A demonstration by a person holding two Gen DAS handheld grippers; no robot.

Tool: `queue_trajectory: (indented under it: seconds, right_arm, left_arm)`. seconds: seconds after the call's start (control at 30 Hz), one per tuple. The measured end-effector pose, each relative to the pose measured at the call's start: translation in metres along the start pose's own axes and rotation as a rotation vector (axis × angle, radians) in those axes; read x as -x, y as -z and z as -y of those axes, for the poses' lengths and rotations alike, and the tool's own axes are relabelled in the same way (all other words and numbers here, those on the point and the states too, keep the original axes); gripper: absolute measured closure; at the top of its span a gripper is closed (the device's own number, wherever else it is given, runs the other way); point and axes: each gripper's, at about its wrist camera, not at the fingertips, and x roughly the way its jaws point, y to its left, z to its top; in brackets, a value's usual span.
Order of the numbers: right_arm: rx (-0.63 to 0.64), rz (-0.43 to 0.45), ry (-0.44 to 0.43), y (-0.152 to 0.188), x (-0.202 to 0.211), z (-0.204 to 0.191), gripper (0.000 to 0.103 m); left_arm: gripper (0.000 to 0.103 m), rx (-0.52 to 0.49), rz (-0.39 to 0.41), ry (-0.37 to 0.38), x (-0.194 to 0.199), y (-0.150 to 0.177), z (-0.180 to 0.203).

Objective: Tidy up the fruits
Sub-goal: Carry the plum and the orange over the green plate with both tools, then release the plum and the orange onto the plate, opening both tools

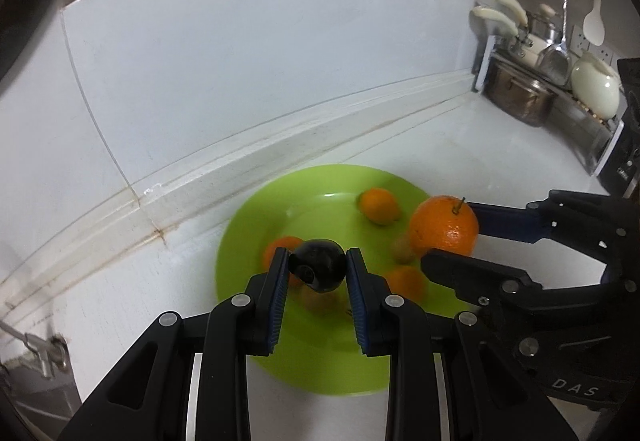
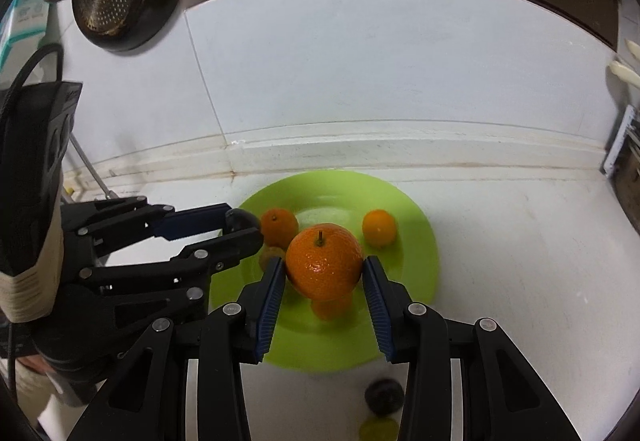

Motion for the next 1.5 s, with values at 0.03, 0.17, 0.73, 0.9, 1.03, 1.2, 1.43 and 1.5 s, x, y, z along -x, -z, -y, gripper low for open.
queue_trajectory:
  seconds: [0.03,0.17,0.73,0.9,1.03,1.2,1.43,1.5]
  right_arm:
    - [0.003,-0.007,0.002,-0.002,-0.004,0.000,0.062]
    - [0.020,-0.040,0.012,-0.005,-0.022,0.001,0.062]
    - [0.045,-0.086,0.007,-0.012,-0.053,0.012,0.062]
    - [0.050,-0.090,-0.007,-0.013,-0.057,0.011,0.062]
    - [0.058,-0.078,0.007,-0.013,-0.054,0.010,0.059]
    - [0.052,-0.049,0.038,-0.015,-0.039,0.013,0.053]
    - [0.046,-0.001,0.074,-0.014,-0.006,0.018,0.053]
    - [0.044,0.013,0.074,-0.012,0.005,0.018,0.053]
  left_arm:
    - [0.074,-0.003,-0.003,-0.003,-0.004,-0.001,-0.002]
    - [0.074,-0.005,-0.027,0.019,-0.020,-0.005,-0.012]
    - [0.074,0.002,-0.050,0.037,-0.042,-0.005,-0.021]
    - [0.067,0.004,-0.044,0.032,-0.040,-0.005,-0.022]
    - [0.058,0.002,-0.031,0.017,-0.032,-0.004,-0.022]
    - [0.056,-0.005,-0.014,0.002,-0.017,-0.003,-0.019]
    - [0.056,-0.016,0.011,-0.033,0.011,-0.004,-0.002]
    - [0.056,-0.020,0.025,-0.036,0.023,-0.003,0.006]
